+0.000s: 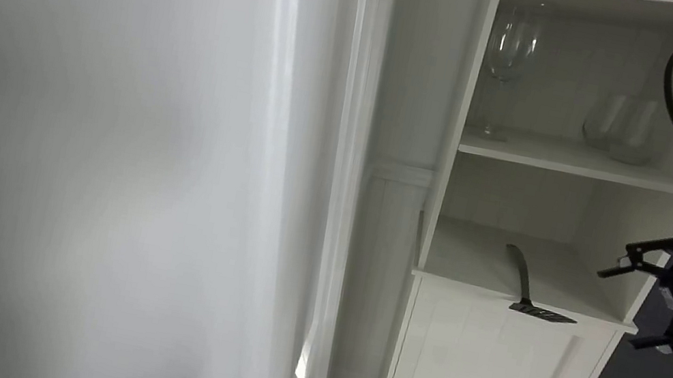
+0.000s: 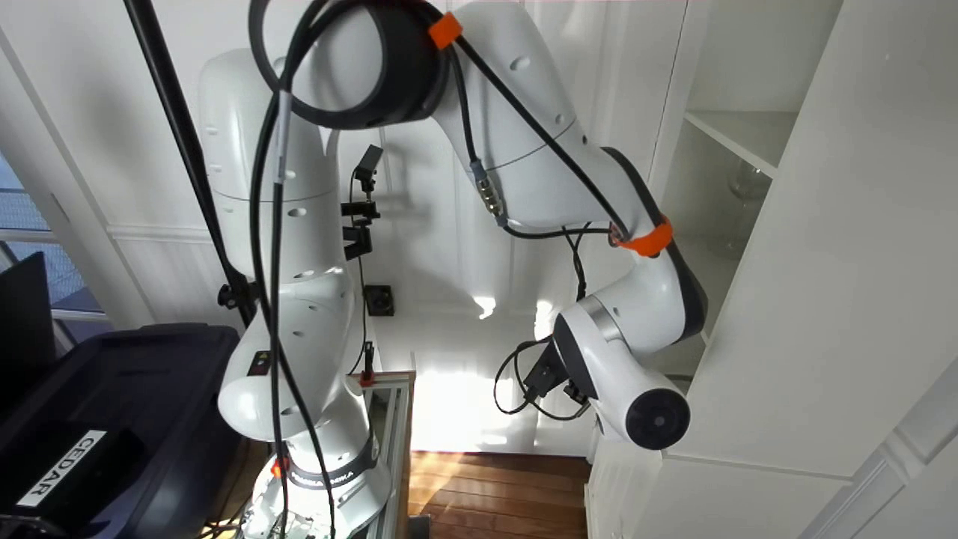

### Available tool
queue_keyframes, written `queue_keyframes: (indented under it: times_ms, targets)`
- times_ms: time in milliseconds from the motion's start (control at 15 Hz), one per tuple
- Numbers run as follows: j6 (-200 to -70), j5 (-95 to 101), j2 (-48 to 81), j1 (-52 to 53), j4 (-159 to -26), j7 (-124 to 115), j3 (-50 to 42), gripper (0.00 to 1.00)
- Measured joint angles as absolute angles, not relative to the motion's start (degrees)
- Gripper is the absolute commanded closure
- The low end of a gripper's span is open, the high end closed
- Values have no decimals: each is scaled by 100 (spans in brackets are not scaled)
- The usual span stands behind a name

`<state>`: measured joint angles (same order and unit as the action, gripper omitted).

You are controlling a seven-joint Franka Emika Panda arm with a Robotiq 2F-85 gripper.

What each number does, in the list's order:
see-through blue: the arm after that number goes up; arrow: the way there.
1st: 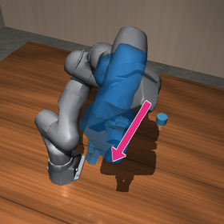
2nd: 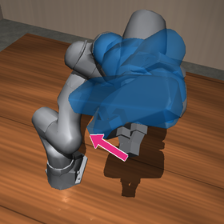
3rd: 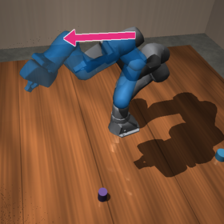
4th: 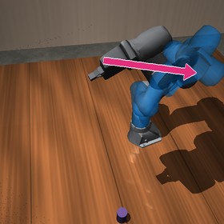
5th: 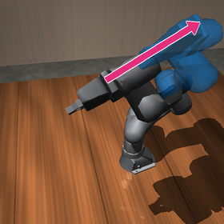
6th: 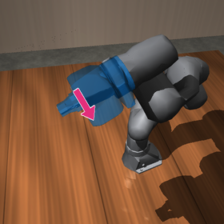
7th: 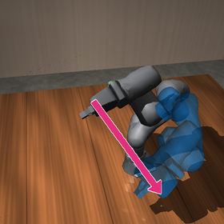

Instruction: Move the spatula to the top shelf

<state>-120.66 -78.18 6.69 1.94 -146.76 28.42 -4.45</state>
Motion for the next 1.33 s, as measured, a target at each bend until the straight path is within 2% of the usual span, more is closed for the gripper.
queue_keyframes:
  times_ms: [467,733,1067,1200,1267,1333]
  targets:
    - [-11858,-8674,1332,140,-14602,3380,-395,0]
    - [-11739,-8924,1663,140,-14447,3452,-370,9]
    - [-11554,-9201,2061,140,-14152,3456,-366,42]
    - [-11527,-9268,2187,140,-14036,3456,-366,61]
    - [-11517,-9317,2245,140,-13985,3456,-366,60]
    - [-11507,-9357,2295,140,-13936,3456,-366,48]
